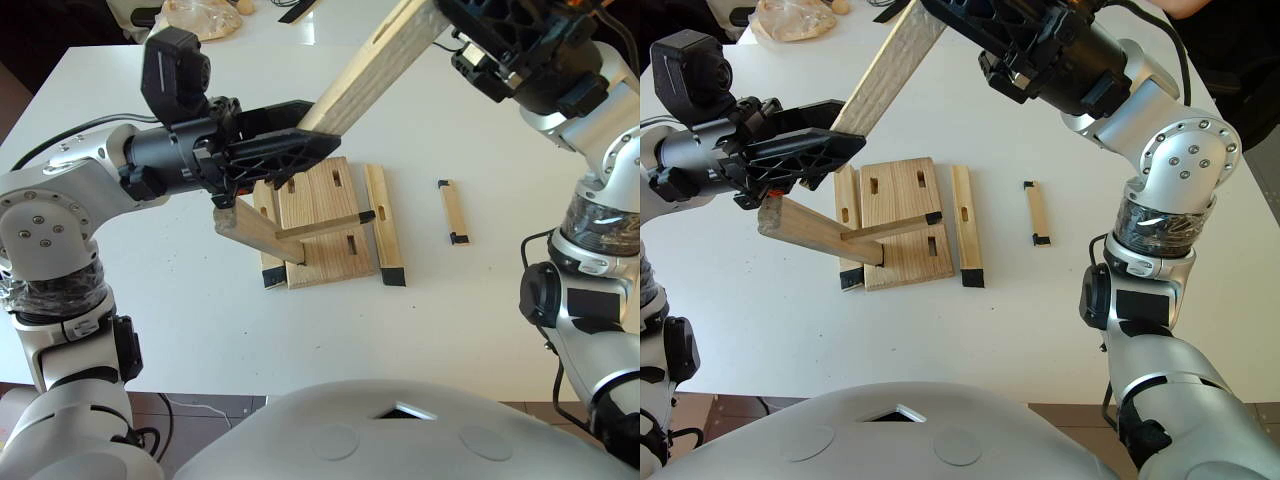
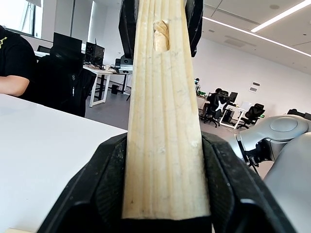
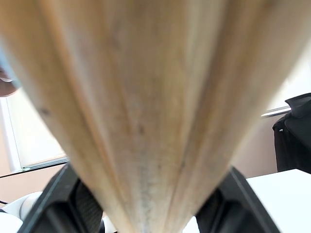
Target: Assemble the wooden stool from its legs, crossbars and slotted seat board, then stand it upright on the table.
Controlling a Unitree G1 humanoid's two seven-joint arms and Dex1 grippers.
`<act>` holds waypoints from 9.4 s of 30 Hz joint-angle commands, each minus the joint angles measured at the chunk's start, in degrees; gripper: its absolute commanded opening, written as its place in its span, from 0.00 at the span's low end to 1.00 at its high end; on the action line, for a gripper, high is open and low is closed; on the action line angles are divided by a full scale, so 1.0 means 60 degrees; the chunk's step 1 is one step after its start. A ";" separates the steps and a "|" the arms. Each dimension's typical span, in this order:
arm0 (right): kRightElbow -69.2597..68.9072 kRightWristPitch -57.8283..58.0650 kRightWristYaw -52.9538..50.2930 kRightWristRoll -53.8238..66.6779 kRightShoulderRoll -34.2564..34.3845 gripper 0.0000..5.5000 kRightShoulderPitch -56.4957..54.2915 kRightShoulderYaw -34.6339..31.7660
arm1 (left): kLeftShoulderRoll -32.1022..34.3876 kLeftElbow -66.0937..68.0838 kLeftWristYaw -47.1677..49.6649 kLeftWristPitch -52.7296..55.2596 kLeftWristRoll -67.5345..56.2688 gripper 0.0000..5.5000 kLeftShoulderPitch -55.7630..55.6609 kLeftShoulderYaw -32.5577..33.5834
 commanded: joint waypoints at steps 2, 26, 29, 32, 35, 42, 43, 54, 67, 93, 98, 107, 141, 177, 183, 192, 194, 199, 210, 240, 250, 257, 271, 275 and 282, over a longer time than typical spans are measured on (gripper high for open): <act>-0.0185 -0.0412 0.0280 -0.0644 -0.0270 0.38 0.0196 -0.0080 | -0.0089 0.0619 0.0503 -0.0452 0.0845 0.37 -0.0448 -0.0084; 0.1684 -0.5765 0.4617 -0.8307 -0.2129 0.37 0.2132 0.2765 | -0.3007 0.3707 0.4816 -0.5756 0.6259 0.51 0.0586 0.1797; 0.0941 -0.5991 0.4870 -0.8242 -0.1984 0.37 0.2937 0.2894 | -0.4595 0.3307 0.6564 -0.6273 0.6394 0.51 0.1256 0.2106; 0.0563 -0.6367 0.5116 -0.8169 -0.1809 0.37 0.3642 0.2910 | -0.5243 0.3420 0.7501 -0.6793 0.6956 0.51 0.1621 0.2217; 0.0712 -0.6793 0.5307 -0.8394 -0.1723 0.37 0.4015 0.2970 | -0.5173 0.3756 0.7837 -0.7017 0.6900 0.51 0.1552 0.2715; 0.1021 -0.7726 0.5850 -0.8768 -0.1748 0.37 0.4711 0.3291 | -0.5109 0.4200 0.8030 -0.7484 0.7387 0.51 0.1838 0.3002; 0.0909 -0.7763 0.5840 -0.8697 -0.1730 0.37 0.4779 0.3275 | -0.5167 0.4202 0.8037 -0.7521 0.7423 0.51 0.1901 0.2981; -0.0102 -0.7326 0.6043 -0.8432 -0.2256 0.37 0.5368 0.3406 | -0.5432 0.4444 0.8225 -0.7617 0.7516 0.51 0.2148 0.3042; 0.1221 -0.6821 0.6361 -0.8815 -0.2666 0.37 0.4259 0.3717 | -0.5912 0.4437 0.8182 -0.7777 0.7387 0.51 0.2392 0.3056; 0.1666 -0.6235 0.5897 -0.8980 -0.2497 0.37 0.4096 0.4205 | -0.2951 -0.3284 0.6312 -0.4621 0.3454 0.51 0.0664 0.0741; 0.2174 -0.6384 0.4986 -0.9417 -0.1881 0.37 0.3943 0.4324 | -0.2447 -0.4336 0.7155 -0.4028 0.1627 0.51 0.0097 -0.0177; 0.2673 -0.6605 0.4178 -0.9811 -0.1428 0.37 0.3679 0.4381 | -0.2736 -0.4038 1.1236 -0.1997 0.0968 0.35 0.1148 -0.2673; 0.3795 -0.6631 0.4414 -1.0446 -0.1597 0.37 0.2385 0.4700 | -0.4025 -0.4658 0.9399 -0.2891 0.2952 0.00 0.1793 -0.2609; 0.4052 -0.6823 0.4372 -1.0486 -0.1464 0.37 0.2366 0.4716 | -0.1078 -0.1521 0.8629 -0.3011 0.4666 0.00 0.2531 0.2273; 0.3488 -0.6604 0.5858 -1.0057 -0.1700 0.37 0.2225 0.5168 | -0.4000 -0.3407 0.5777 -0.3560 0.4564 0.00 0.3317 -0.4303; 0.4465 -0.7216 0.6505 -1.0319 -0.1658 0.37 0.1697 0.5292 | -0.4031 -0.3085 0.5448 -0.4412 0.4433 0.00 0.3965 -0.2864; 0.4657 -0.7368 0.6515 -1.0334 -0.1599 0.37 0.1680 0.5222 | -0.4051 -0.2671 0.5737 -0.4594 0.4375 0.00 0.3939 -0.2167; 0.5409 -0.7964 0.6638 -1.0385 -0.1427 0.37 0.1432 0.4979 | -0.3900 -0.1867 0.6109 -0.4806 0.4342 0.00 0.4009 -0.0859; 0.6363 -0.8514 0.6347 -1.0221 -0.0913 0.50 0.0701 0.4039 | -0.3847 -0.0851 0.5921 -0.4842 0.5293 0.00 0.4738 -0.0525; -0.3273 -0.2921 -0.6960 -1.4638 0.2812 0.32 0.6060 0.4565 | -0.4429 -0.2498 0.7591 -0.4562 0.9917 0.00 0.4294 -0.3143; -0.3188 -0.3501 -0.7475 -1.5643 0.2557 0.06 0.6024 0.3509 | -0.4857 -0.2076 0.8042 -0.4946 1.0959 0.00 0.4133 -0.2275; -0.3861 -0.3931 -0.7888 -1.5893 0.2317 0.00 0.5809 0.1830 | -0.4652 -0.2368 0.8471 -0.4762 1.1431 0.00 0.4053 -0.0826; -0.3613 -0.3712 -0.4359 -1.5153 0.2051 0.00 0.5538 0.6527 | -0.4928 -0.2898 0.6061 -0.4300 1.0812 0.00 0.3979 -0.4973; -0.3622 -0.3693 -0.4884 -1.5126 0.2155 0.00 0.5646 0.5472 | -0.4657 -0.2557 0.6445 -0.4371 1.1067 0.00 0.4013 -0.3801; -0.2965 -0.3598 -0.4426 -1.2553 0.1851 0.00 0.4563 0.1070 | -0.3812 -0.1868 0.6139 -0.2877 0.7104 0.00 0.2943 0.1219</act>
